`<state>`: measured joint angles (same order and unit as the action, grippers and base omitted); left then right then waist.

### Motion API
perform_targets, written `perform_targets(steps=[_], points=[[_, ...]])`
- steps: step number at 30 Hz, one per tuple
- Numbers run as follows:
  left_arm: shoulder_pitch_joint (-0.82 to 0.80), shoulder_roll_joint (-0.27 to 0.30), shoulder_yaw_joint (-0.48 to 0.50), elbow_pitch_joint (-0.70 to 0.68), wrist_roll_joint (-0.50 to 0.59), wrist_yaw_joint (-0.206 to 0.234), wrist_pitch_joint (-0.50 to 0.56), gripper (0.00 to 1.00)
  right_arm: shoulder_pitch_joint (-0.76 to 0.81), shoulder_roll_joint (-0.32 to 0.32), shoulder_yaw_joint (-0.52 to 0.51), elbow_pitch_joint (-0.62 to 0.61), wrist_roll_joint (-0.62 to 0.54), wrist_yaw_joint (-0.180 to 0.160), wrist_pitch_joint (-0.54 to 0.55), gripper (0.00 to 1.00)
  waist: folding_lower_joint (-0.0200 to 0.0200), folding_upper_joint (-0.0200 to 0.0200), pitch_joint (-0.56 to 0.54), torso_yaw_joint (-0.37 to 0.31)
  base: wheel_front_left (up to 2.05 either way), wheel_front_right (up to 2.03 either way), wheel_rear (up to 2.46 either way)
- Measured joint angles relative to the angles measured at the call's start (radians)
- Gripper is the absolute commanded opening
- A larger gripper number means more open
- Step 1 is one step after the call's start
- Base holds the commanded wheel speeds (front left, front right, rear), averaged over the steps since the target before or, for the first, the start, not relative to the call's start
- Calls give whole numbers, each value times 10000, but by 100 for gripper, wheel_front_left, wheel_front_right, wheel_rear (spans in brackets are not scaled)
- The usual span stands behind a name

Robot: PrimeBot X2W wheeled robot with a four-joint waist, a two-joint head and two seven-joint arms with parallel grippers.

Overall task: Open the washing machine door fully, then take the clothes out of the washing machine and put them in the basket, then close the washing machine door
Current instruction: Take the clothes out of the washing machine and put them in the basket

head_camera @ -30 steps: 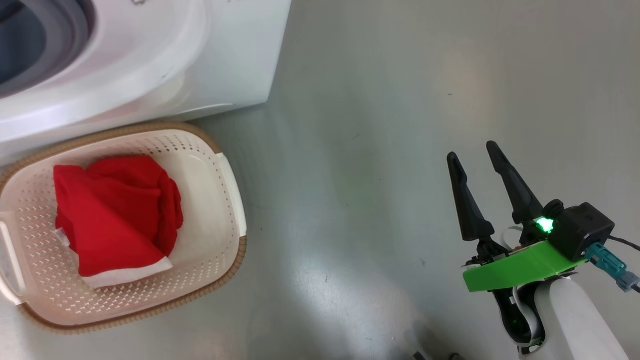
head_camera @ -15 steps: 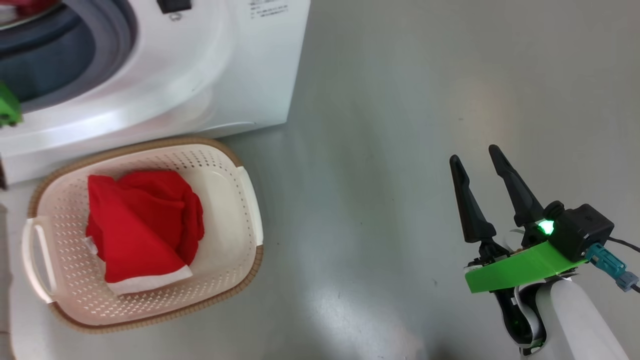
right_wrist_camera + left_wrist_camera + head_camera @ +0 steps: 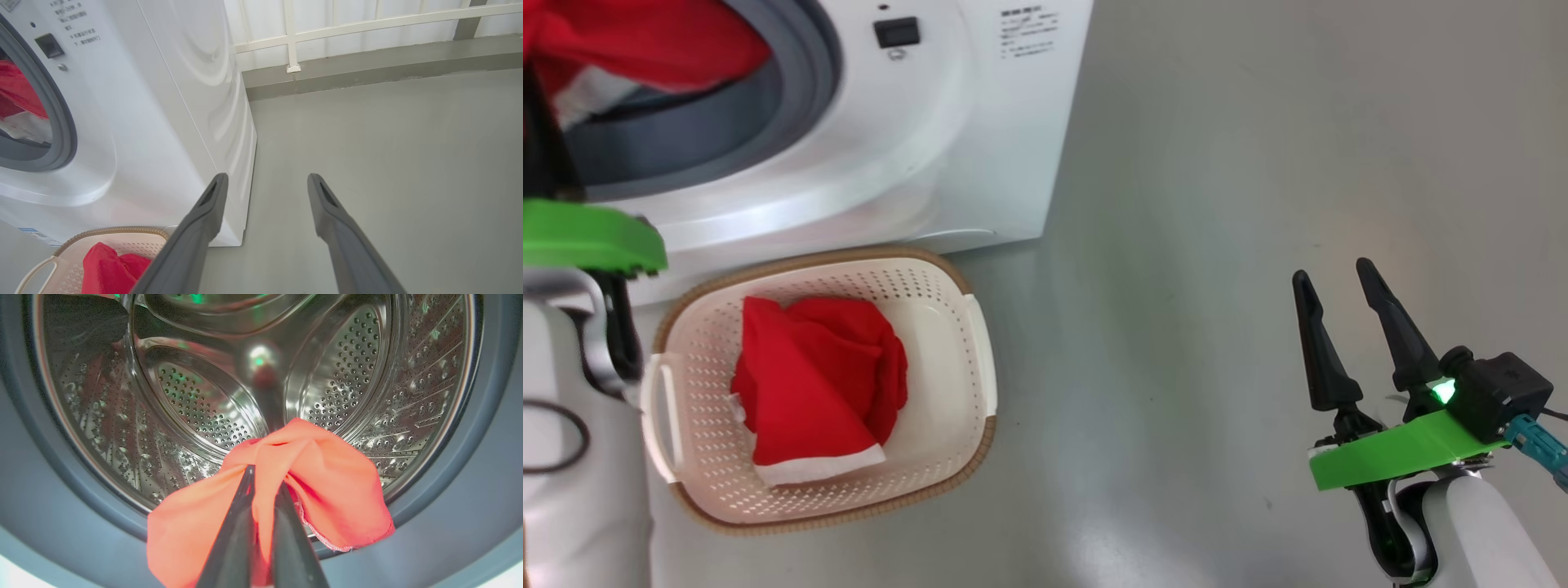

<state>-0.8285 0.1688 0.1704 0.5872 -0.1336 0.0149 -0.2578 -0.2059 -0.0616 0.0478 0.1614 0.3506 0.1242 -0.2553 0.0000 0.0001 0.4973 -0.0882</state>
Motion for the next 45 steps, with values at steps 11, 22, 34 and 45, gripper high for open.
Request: perform_targets(steps=[11,22,34,45], points=[[1749,-903,362,-1643,700,-343,2,0,226,-2,-311,-12,0,0,0,100,0,-1,-512,544,0,0,0],[3226,-1323,621,-3110,662,-625,2,0,589,-4,-345,15,0,0,0,100,0,0,-945,716,0,0,0],[4713,-1438,677,-5611,46,-669,0,0,820,-6,-341,40,0,0,0,100,0,-1,-1258,736,0,0,0],[5315,-1432,132,-6470,-270,-123,-2,0,821,-4,-341,33,2,0,0,100,0,0,-1191,706,0,0,0]])
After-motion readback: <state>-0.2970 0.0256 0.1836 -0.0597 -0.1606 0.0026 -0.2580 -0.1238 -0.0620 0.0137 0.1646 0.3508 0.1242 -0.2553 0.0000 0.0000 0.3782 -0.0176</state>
